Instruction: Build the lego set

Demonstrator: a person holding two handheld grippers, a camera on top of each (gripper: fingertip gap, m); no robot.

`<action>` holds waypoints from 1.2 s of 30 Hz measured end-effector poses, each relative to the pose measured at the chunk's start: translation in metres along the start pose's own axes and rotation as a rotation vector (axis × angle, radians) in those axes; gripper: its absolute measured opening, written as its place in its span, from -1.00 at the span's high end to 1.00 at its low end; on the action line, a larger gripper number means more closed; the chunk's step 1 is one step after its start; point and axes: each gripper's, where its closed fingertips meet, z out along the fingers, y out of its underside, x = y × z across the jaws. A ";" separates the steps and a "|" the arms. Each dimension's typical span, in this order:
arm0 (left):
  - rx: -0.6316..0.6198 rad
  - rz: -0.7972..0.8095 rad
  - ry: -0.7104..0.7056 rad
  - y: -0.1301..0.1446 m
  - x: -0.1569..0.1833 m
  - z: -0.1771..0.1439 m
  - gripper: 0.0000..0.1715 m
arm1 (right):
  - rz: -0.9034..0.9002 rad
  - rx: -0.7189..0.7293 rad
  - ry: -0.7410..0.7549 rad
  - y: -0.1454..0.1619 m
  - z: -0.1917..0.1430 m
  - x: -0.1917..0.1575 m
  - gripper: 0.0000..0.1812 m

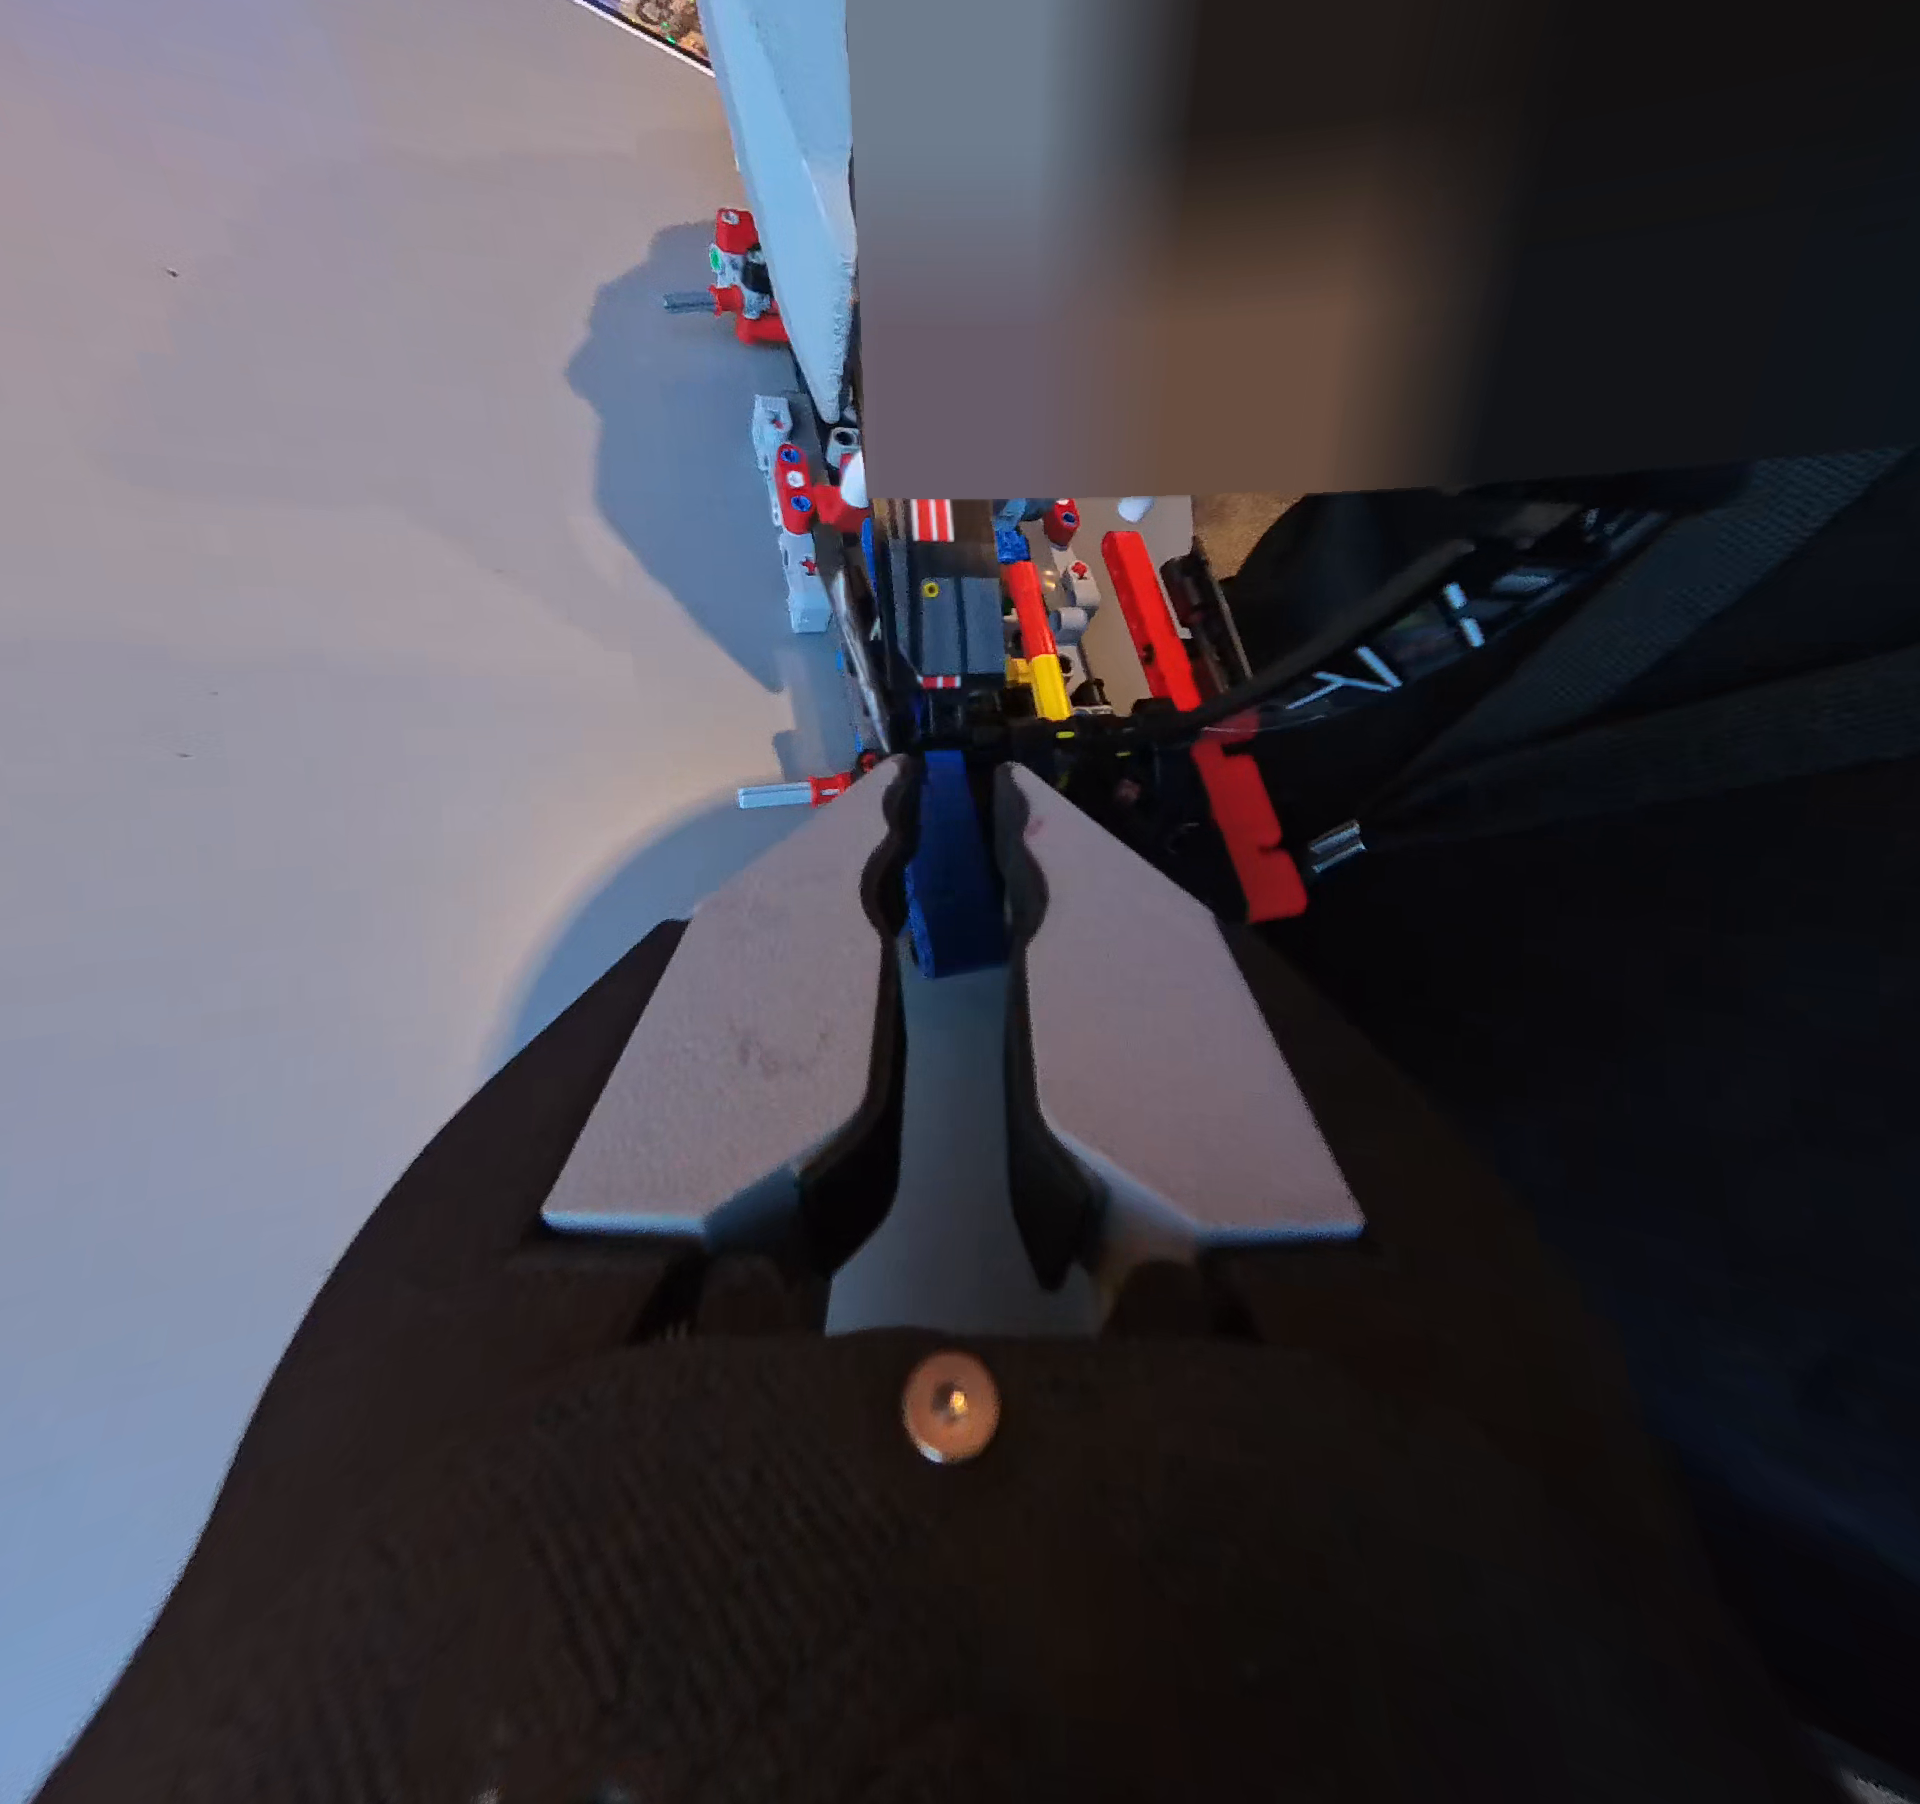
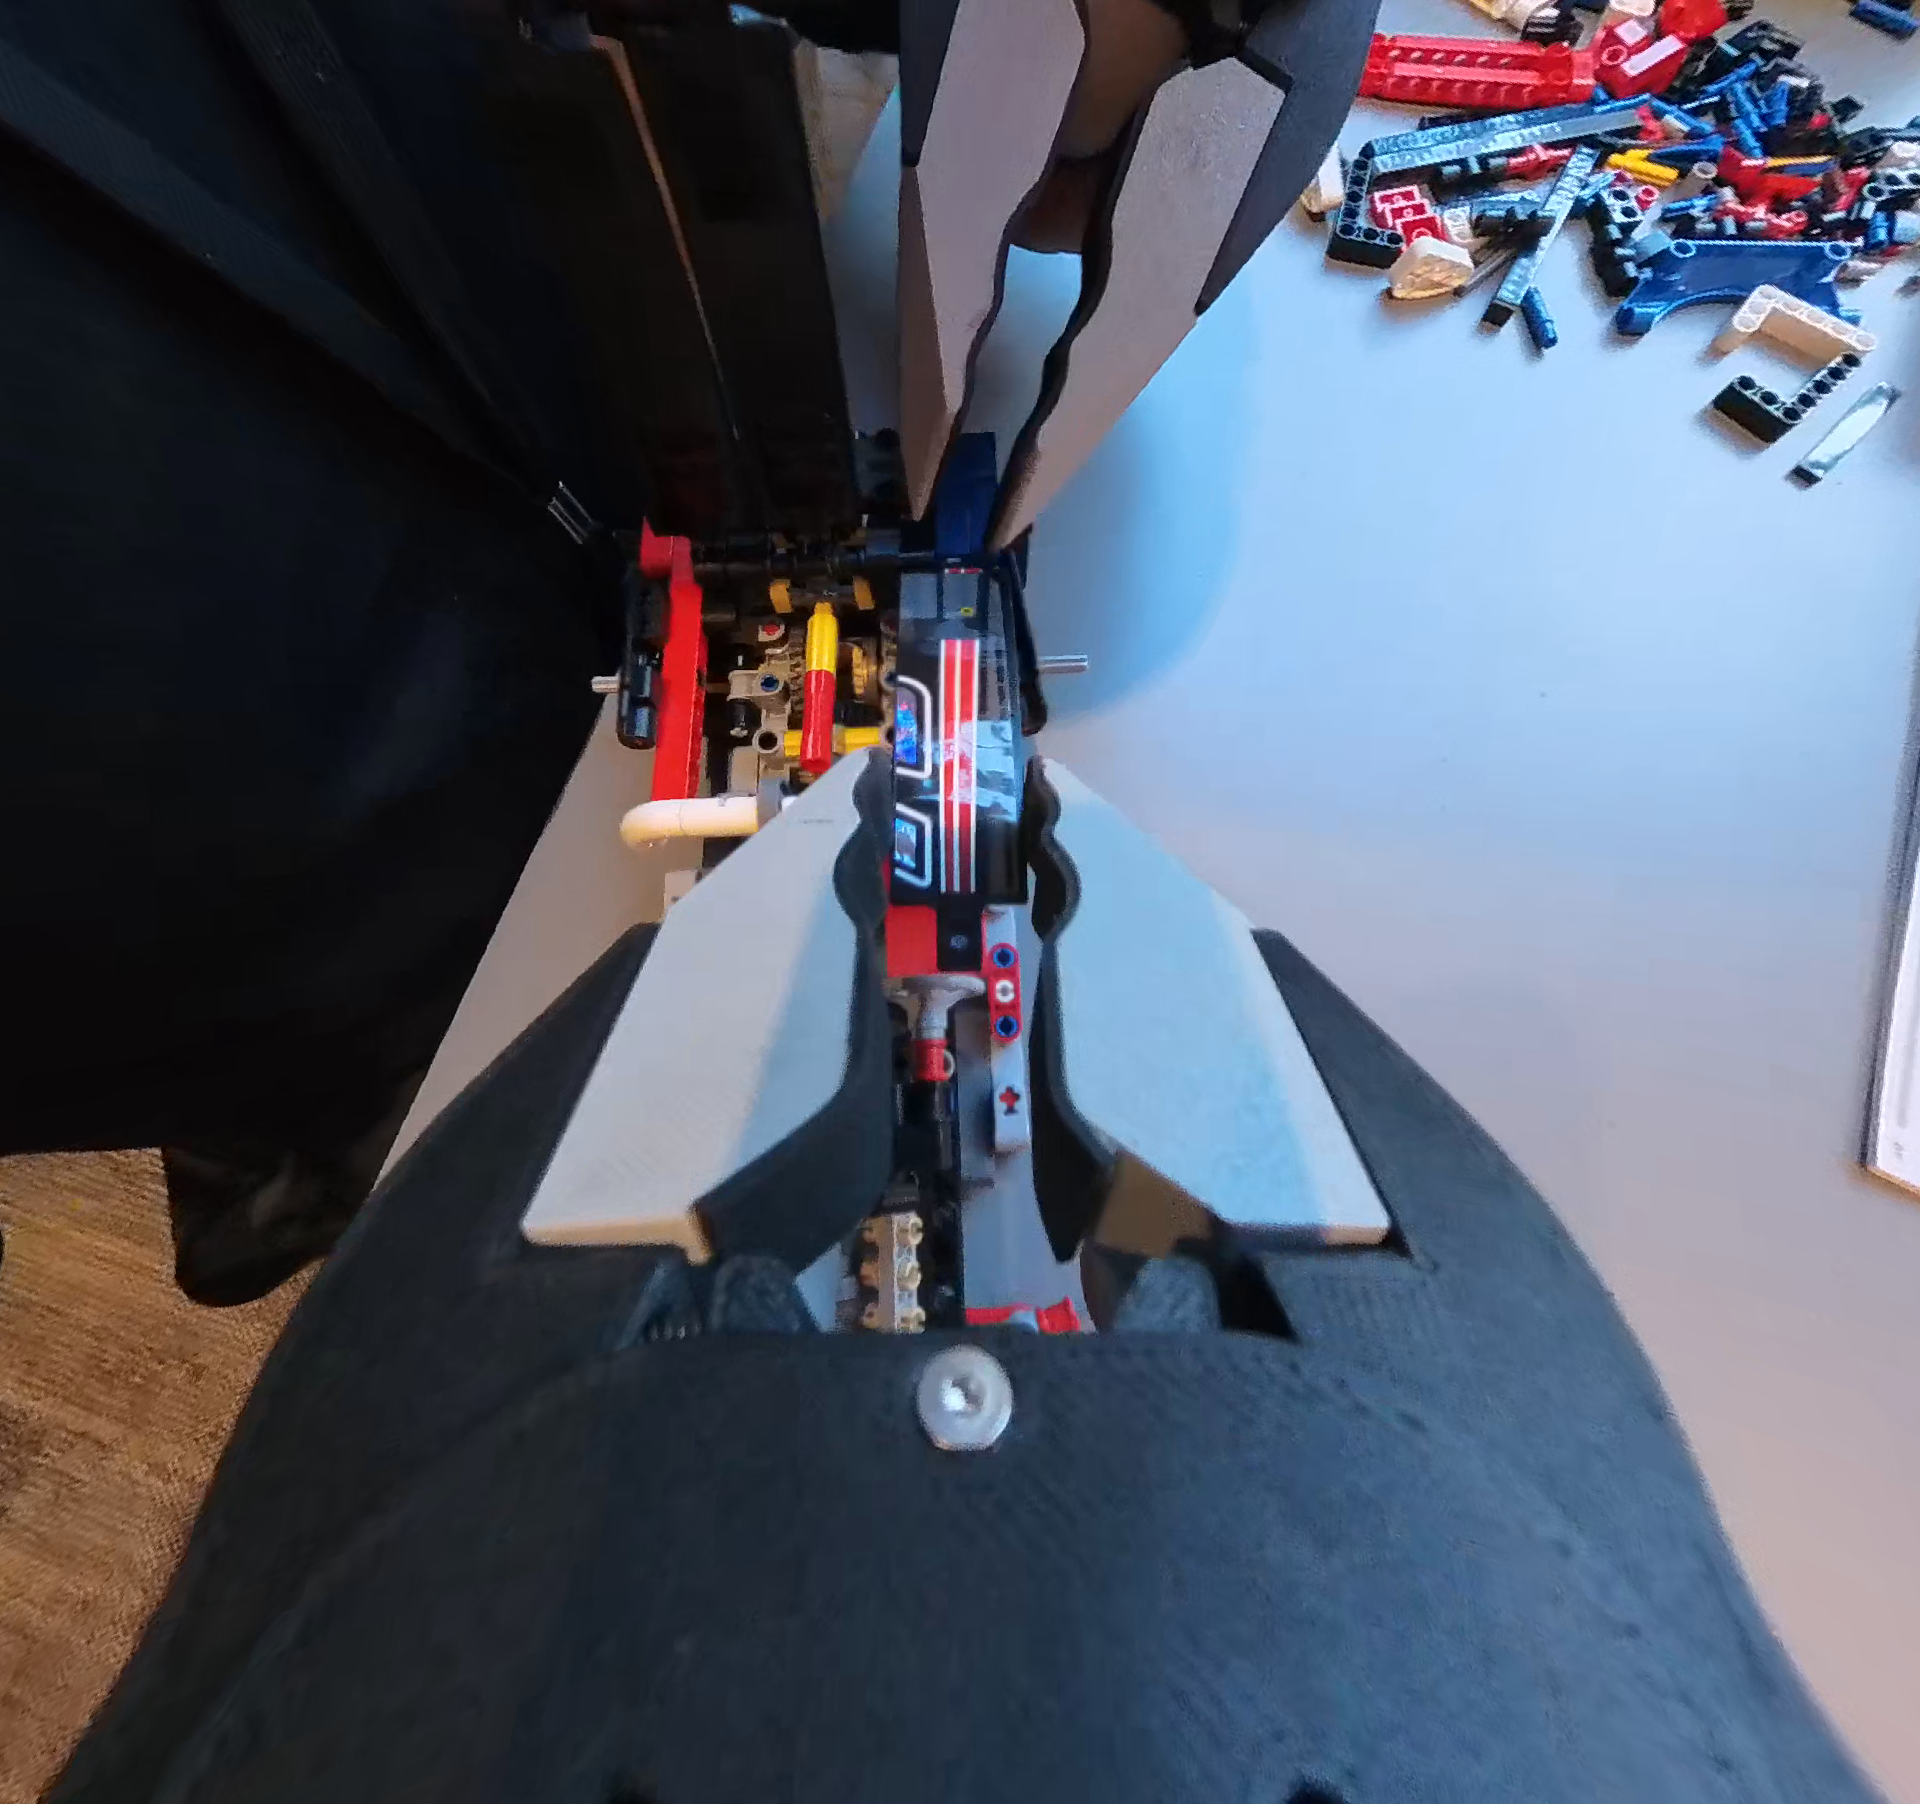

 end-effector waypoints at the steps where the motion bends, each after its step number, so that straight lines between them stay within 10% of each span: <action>1: 0.004 -0.002 0.004 0.000 0.000 -0.001 0.87 | 0.006 0.008 -0.008 -0.001 0.000 0.000 0.76; 36: -0.031 0.207 0.001 0.000 0.013 0.009 0.92 | -0.124 -0.023 -0.134 0.006 0.003 -0.011 0.76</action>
